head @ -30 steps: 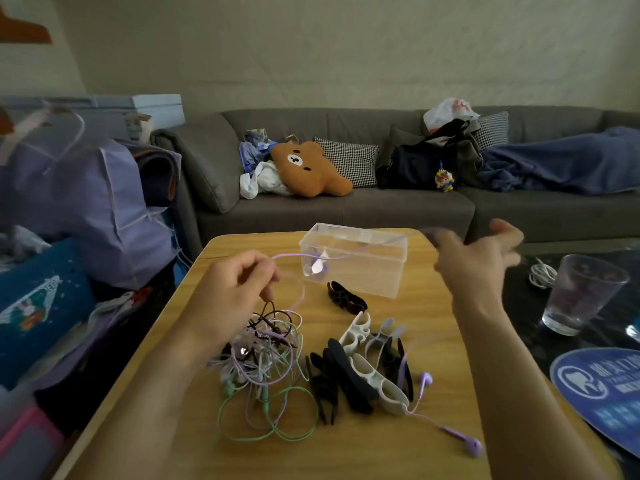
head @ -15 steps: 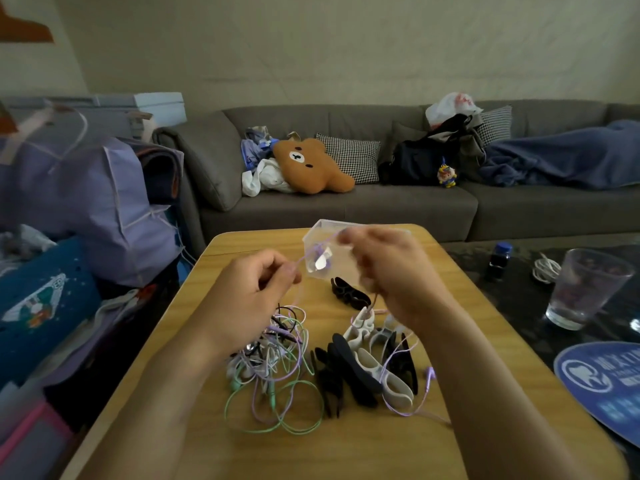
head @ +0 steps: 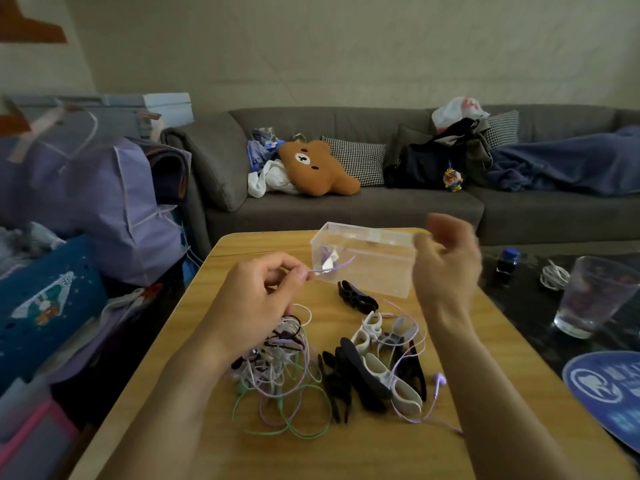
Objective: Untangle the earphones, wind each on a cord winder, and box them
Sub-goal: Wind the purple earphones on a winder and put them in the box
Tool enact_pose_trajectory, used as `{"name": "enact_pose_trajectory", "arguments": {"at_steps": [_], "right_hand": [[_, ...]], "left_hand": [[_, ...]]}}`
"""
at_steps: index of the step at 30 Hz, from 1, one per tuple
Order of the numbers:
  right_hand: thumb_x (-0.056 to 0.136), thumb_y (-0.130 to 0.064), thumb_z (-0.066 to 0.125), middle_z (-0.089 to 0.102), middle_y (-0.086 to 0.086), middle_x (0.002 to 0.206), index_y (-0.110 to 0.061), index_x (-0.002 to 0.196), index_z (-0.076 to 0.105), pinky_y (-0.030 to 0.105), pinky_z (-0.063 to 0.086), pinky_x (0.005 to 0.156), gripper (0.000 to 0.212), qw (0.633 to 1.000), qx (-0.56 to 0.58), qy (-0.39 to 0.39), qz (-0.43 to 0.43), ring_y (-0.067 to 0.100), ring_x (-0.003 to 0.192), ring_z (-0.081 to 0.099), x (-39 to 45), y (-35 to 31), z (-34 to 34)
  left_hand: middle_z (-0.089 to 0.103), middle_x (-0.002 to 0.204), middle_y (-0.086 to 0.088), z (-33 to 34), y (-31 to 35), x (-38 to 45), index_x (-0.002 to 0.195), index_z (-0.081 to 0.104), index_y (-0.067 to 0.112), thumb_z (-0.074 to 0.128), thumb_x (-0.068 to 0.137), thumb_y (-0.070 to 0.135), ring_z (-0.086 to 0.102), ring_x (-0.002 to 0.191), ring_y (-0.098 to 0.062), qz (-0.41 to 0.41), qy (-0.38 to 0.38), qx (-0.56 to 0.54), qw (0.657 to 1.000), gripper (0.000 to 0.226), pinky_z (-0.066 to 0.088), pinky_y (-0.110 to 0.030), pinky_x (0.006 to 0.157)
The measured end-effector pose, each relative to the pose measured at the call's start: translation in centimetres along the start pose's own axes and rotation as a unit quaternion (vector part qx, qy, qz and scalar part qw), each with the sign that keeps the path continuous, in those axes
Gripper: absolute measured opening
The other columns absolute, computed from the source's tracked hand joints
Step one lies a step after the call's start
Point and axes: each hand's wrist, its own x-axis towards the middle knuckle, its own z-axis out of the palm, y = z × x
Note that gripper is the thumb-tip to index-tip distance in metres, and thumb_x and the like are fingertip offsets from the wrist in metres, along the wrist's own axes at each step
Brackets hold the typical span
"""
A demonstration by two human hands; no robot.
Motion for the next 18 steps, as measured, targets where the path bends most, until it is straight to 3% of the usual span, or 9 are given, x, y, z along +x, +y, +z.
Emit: {"name": "enact_pose_trajectory", "arguments": {"at_steps": [2,4,5,6,9,13,14,16,18], "right_hand": [[0.096,-0.027,0.064,0.067,-0.002,0.112,-0.020,0.123,0.063,0.027,0.052,0.087,0.028,0.966,0.080,-0.244,-0.012,0.013,0.103,0.065,-1.1,-2.2,0.6],[0.096,-0.040,0.060,0.070,0.007,0.111,-0.015,0.124,0.063,0.038,0.056,0.085,0.038,0.867,0.124,-0.479,0.052,0.022,0.097,0.070,-2.1,-3.2,1.0],[0.096,-0.040,0.059,0.071,0.010,0.103,-0.012,0.122,0.063,0.039,0.057,0.079,0.038,0.828,0.112,-0.547,0.054,0.028,0.087,0.070,-2.3,-3.0,1.2],[0.097,-0.037,0.061,0.070,0.007,0.089,-0.011,0.118,0.065,0.035,0.056,0.068,0.034,0.815,0.089,-0.572,0.038,0.028,0.074,0.065,-2.5,-2.7,1.3],[0.100,-0.028,0.056,0.046,-0.006,0.058,-0.006,0.102,0.070,0.023,0.035,0.048,0.026,0.870,0.070,-0.488,0.007,0.014,0.053,0.039,-2.1,-1.6,1.3],[0.104,-0.030,0.049,0.043,-0.010,0.052,-0.011,0.088,0.067,0.026,0.034,0.048,0.031,0.953,0.137,-0.270,0.034,0.009,0.049,0.037,-0.3,-1.3,0.7],[0.106,-0.030,0.047,0.042,-0.010,0.051,-0.012,0.084,0.064,0.024,0.033,0.046,0.033,0.959,0.198,-0.193,0.068,0.007,0.047,0.036,0.0,-1.2,0.5],[0.108,-0.030,0.042,0.039,-0.007,0.055,-0.013,0.081,0.058,0.021,0.027,0.042,0.035,0.929,0.335,-0.068,0.141,0.007,0.047,0.031,0.9,-1.3,-0.1],[0.109,-0.030,0.041,0.042,-0.005,0.058,-0.015,0.081,0.056,0.021,0.028,0.044,0.034,0.903,0.391,-0.006,0.177,0.007,0.049,0.034,1.6,-1.0,-0.9]], "left_hand": [[0.060,0.057,-0.002,0.6,0.5,0.1,0.094,0.071,0.022,0.058,0.099,0.023,0.050,0.049,-0.006,-0.003,-0.008,-0.017,1.000,0.014,0.041,-0.017,0.052],[0.062,0.058,0.001,1.1,0.8,0.0,0.095,0.070,0.019,0.058,0.099,0.023,0.051,0.049,-0.007,-0.006,-0.017,-0.024,1.000,0.013,0.041,-0.019,0.051],[0.064,0.059,0.001,1.3,0.9,-0.1,0.095,0.070,0.017,0.058,0.098,0.022,0.052,0.049,-0.008,0.002,-0.018,-0.020,1.000,0.013,0.042,-0.020,0.051],[0.065,0.061,-0.001,1.4,0.8,-0.2,0.095,0.070,0.016,0.058,0.099,0.021,0.052,0.049,-0.009,0.011,-0.017,-0.010,1.000,0.013,0.041,-0.021,0.050],[0.065,0.061,0.004,1.3,0.7,-0.3,0.095,0.069,0.021,0.058,0.099,0.025,0.054,0.050,-0.006,0.012,-0.003,0.034,0.999,0.012,0.043,-0.021,0.049],[0.071,0.072,0.008,0.8,0.2,0.0,0.088,0.072,0.025,0.057,0.097,0.039,0.067,0.066,-0.010,-0.022,-0.010,0.078,0.997,0.022,0.053,-0.029,0.058],[0.070,0.068,0.011,0.7,0.2,0.0,0.084,0.073,0.025,0.057,0.097,0.039,0.065,0.063,-0.006,-0.026,-0.009,0.079,0.996,0.025,0.049,-0.023,0.056],[0.063,0.058,0.012,0.7,0.3,0.1,0.076,0.072,0.023,0.057,0.097,0.040,0.055,0.051,-0.004,-0.026,-0.007,0.080,0.996,0.032,0.040,-0.017,0.049],[0.059,0.053,0.009,0.7,0.4,0.1,0.071,0.069,0.020,0.057,0.097,0.042,0.048,0.046,-0.007,-0.023,-0.010,0.083,0.996,0.036,0.037,-0.020,0.045]]}}
